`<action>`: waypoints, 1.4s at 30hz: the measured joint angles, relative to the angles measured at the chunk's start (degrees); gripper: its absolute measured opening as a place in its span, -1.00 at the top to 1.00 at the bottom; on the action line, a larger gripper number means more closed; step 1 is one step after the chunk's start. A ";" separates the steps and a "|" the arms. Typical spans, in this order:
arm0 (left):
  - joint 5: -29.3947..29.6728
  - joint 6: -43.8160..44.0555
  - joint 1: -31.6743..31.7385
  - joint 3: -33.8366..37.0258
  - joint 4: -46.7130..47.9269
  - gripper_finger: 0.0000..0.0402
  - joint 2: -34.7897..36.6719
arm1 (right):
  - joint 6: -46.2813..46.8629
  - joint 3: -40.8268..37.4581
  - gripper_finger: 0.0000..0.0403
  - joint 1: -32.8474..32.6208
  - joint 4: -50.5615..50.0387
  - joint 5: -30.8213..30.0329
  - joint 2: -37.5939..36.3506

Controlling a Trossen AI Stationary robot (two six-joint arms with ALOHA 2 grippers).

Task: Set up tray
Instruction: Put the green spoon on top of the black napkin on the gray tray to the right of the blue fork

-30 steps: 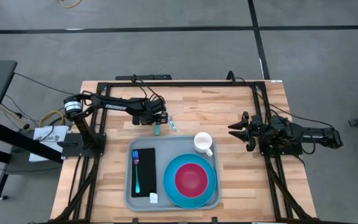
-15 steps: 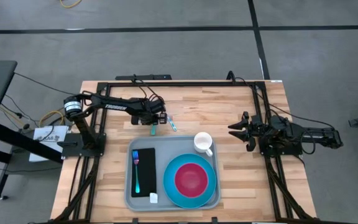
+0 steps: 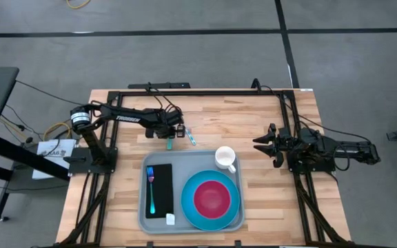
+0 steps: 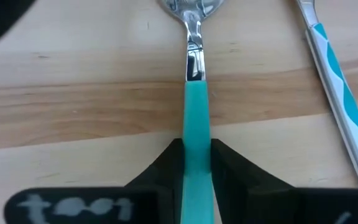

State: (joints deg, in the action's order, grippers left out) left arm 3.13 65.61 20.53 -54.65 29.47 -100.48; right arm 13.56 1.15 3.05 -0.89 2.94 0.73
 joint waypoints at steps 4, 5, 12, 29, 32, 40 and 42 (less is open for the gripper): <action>0.24 -2.16 0.45 0.26 0.53 0.77 2.00 | -0.02 0.00 0.36 0.00 0.00 0.00 0.00; 0.28 -2.53 0.68 0.26 0.88 0.76 2.72 | -0.02 0.00 0.36 -0.01 0.00 0.00 0.00; 0.77 -4.39 1.02 0.21 5.74 0.77 9.10 | 0.00 0.00 0.36 -0.02 0.00 0.01 0.00; 8.92 20.67 -26.65 0.00 18.05 0.77 28.71 | 0.00 0.00 0.36 -0.02 0.00 0.00 0.00; 13.17 32.55 -36.57 0.00 19.85 0.77 29.06 | -0.02 0.00 0.36 -0.01 0.00 0.00 0.00; 20.62 55.07 -52.68 0.02 19.84 0.77 23.87 | -0.02 0.00 0.36 0.00 0.00 0.00 0.00; 19.18 56.41 -54.20 0.02 17.96 0.77 20.50 | 0.00 0.00 0.36 -0.02 0.00 0.00 0.00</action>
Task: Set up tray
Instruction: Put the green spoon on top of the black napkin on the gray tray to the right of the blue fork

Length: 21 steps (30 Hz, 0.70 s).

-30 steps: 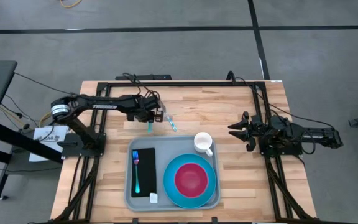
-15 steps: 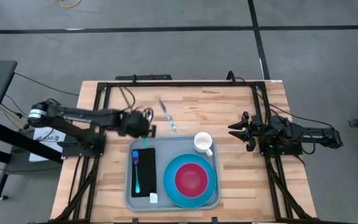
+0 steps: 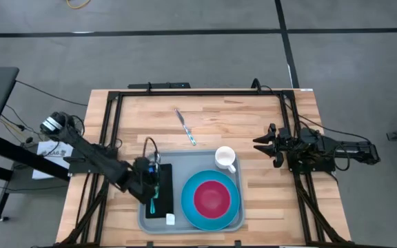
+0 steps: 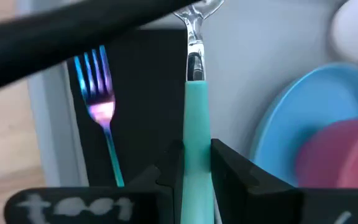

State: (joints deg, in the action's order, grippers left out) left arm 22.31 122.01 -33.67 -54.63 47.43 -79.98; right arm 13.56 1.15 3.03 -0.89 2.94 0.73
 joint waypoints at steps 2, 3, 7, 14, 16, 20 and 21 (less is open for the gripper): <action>-0.87 1.13 -0.91 0.00 -1.98 0.77 -2.99 | -0.01 0.00 0.36 0.02 0.00 0.00 0.00; -1.13 1.62 -1.20 0.00 -2.88 0.77 -4.44 | -0.01 0.00 0.36 0.01 0.00 0.00 0.00; -1.99 3.22 -1.94 0.00 -5.62 0.77 -9.19 | -0.02 0.00 0.36 0.00 0.00 0.00 0.00; -4.13 3.85 -2.10 0.00 -8.27 0.77 -13.70 | -0.01 0.00 0.36 0.01 0.00 0.00 0.00; -4.00 4.47 -2.10 0.07 -8.27 0.77 -14.01 | -0.01 0.00 0.36 0.02 0.00 0.00 0.00; -3.85 5.04 -2.10 0.07 -8.34 0.77 -13.89 | -0.01 0.00 0.36 0.02 0.00 0.00 0.00; -3.83 5.35 -2.26 0.07 -8.38 0.77 -13.89 | 0.00 0.00 0.36 0.01 0.00 0.00 0.00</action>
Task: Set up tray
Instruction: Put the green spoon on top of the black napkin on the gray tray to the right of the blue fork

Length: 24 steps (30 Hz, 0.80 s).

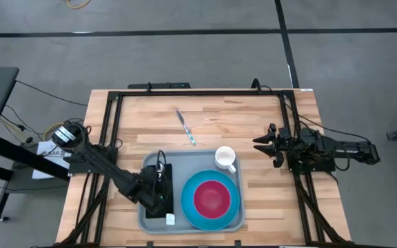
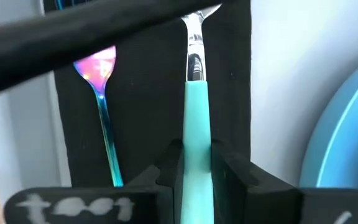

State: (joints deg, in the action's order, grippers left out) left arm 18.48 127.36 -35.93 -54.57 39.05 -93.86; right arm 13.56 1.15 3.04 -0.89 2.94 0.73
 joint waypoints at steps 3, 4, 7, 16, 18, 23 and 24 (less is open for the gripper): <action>-0.44 0.97 -0.66 0.00 -0.50 0.77 0.00 | -0.01 0.00 0.36 -0.01 0.00 0.00 0.00; -0.66 1.37 -0.97 0.00 -0.60 0.77 0.00 | -0.02 0.00 0.36 0.01 0.00 0.00 0.00; -1.42 2.94 -2.21 0.00 -0.51 0.77 0.00 | -0.01 0.00 0.36 0.01 0.00 0.00 0.00; -1.69 4.32 -3.29 0.00 0.44 0.76 0.00 | -0.02 0.00 0.36 0.00 0.00 0.00 0.00; -1.70 4.32 -3.05 0.00 0.61 0.75 0.00 | -0.02 0.00 0.36 0.01 0.00 0.00 0.00; -1.60 4.25 -2.82 0.00 0.61 0.72 0.00 | -0.02 0.00 0.36 0.01 0.00 0.00 0.00; -1.62 4.25 -2.85 0.00 0.61 0.72 0.00 | -0.02 0.00 0.36 0.00 0.00 0.00 0.00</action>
